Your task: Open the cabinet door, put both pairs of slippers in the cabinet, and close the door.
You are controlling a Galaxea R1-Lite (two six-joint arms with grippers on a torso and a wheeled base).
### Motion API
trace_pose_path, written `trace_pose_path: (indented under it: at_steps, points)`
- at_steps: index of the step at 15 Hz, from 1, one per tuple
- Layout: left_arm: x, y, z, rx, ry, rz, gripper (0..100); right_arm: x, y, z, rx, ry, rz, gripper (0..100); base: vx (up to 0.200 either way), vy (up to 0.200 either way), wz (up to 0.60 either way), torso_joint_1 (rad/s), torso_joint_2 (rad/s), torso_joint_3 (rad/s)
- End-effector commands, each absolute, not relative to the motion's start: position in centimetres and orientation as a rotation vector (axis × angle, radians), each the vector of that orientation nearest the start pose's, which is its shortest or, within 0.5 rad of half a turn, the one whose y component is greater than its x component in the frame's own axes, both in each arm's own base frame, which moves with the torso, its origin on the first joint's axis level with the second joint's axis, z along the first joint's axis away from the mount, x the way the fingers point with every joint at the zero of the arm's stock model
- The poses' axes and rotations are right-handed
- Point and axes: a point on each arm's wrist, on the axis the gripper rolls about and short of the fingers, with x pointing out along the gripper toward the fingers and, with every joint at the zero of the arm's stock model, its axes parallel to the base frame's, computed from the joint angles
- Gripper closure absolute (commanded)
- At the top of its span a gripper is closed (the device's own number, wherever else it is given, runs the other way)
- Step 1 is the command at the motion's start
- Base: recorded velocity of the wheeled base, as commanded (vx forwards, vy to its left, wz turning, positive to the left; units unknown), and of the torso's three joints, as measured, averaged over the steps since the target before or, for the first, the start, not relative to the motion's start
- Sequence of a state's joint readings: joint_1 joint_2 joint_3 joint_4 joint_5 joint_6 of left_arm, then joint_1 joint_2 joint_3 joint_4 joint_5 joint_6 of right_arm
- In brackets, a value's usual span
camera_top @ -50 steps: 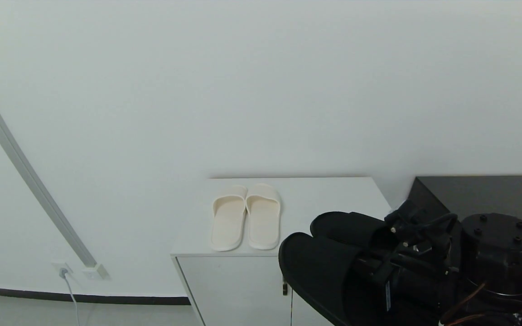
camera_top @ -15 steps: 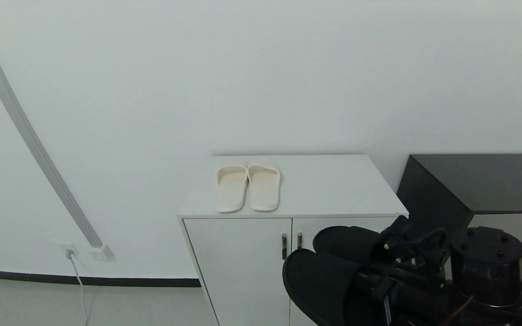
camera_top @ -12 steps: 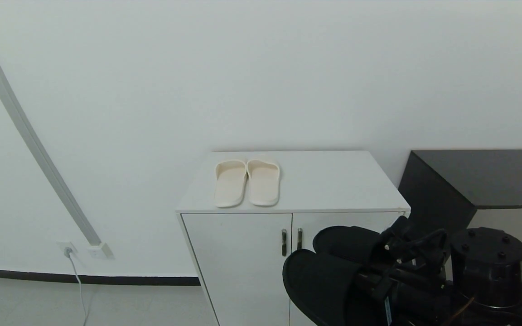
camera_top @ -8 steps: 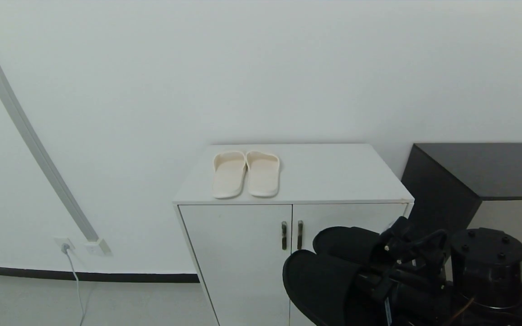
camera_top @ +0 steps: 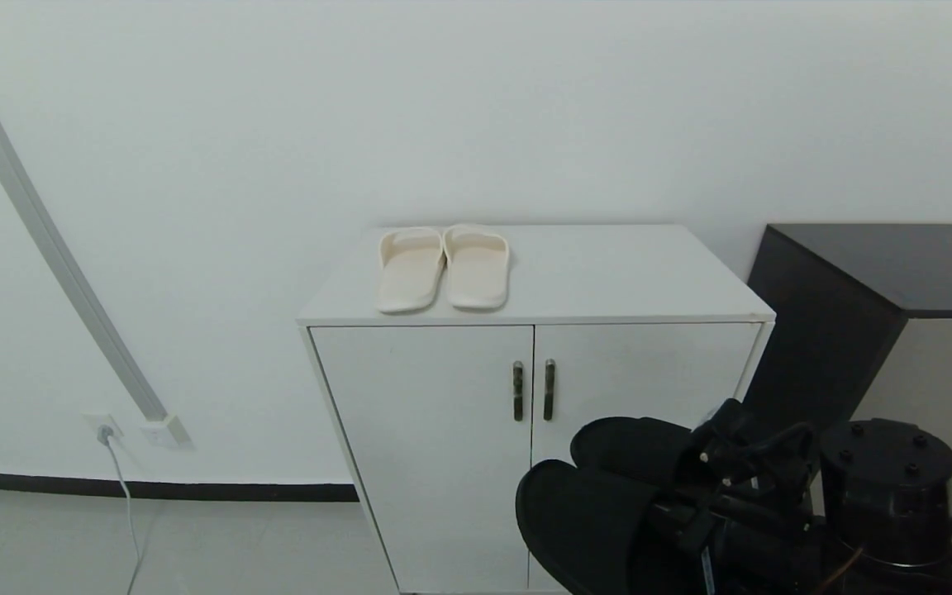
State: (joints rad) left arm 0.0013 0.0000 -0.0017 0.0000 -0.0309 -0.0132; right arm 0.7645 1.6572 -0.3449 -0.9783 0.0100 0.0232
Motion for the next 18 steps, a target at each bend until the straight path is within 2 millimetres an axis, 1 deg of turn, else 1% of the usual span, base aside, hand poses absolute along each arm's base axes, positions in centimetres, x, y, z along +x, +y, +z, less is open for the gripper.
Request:
trace_pose_path:
  at_steps: [1,11,18]
  points:
    - [-2.29,-0.07,7.59,-0.015,-0.001,-0.029,0,17.34,16.7,11.52,-0.105,0.329,0.765,100,0.0,0.0,0.0,-0.203,0.51,0.315]
    - [-2.29,-0.07,7.59,-0.015,-0.001,-0.029,0,17.23,16.63,11.6,-0.112,0.323,0.766,100,0.0,0.0,0.0,-0.159,0.49,0.324]
    - [-2.29,-0.08,7.59,-0.012,-0.001,-0.031,0,17.19,16.53,11.59,-0.104,0.304,0.763,100,0.0,0.0,0.0,-0.08,0.45,0.365]
